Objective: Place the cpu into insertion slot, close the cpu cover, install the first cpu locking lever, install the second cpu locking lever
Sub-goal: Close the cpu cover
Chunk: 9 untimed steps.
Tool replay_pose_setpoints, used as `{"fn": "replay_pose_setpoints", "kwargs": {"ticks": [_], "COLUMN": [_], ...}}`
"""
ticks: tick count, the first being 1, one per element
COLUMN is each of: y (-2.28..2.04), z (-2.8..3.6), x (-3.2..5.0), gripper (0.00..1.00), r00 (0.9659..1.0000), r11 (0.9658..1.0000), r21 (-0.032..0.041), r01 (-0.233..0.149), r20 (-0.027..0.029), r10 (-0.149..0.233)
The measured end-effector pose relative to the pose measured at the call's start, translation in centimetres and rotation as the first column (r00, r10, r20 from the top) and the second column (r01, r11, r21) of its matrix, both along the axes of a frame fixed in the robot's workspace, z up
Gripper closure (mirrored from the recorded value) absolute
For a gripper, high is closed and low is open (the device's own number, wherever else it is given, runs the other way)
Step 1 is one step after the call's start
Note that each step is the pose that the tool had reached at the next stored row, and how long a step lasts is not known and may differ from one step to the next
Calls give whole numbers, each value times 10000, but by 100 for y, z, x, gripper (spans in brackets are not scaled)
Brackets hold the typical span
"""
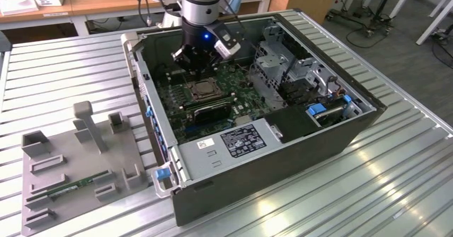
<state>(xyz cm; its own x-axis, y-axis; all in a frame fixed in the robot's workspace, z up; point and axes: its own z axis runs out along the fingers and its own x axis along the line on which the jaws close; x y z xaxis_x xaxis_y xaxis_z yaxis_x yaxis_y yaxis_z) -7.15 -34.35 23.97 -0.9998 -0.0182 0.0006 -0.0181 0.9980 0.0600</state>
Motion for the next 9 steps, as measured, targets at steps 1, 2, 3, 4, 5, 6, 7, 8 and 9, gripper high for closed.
{"fn": "replay_pose_setpoints", "kwargs": {"ticks": [1, 2, 3, 4, 5, 6, 7, 8, 9], "y": [0, 0, 0, 0, 0, 0, 0, 0, 0], "z": [0, 0, 0, 0, 0, 0, 0, 0, 0], "x": [22, 43, 68, 89, 108, 124, 138, 149, 160], "gripper": [89, 89, 89, 89, 89, 89, 89, 89, 89], "r00": [10000, 10000, 10000, 10000, 10000, 10000, 10000, 10000, 10000], "r11": [10000, 10000, 10000, 10000, 10000, 10000, 10000, 10000, 10000], "r21": [0, 0, 0, 0, 0, 0, -1, -1, 0], "r01": [0, 2, 2, 1, -1, -1, 0, 1, 1], "r20": [0, 0, 0, 0, 0, 0, 0, 0, 1], "r10": [0, -2, -2, -1, 1, 1, 0, -1, -1]}}
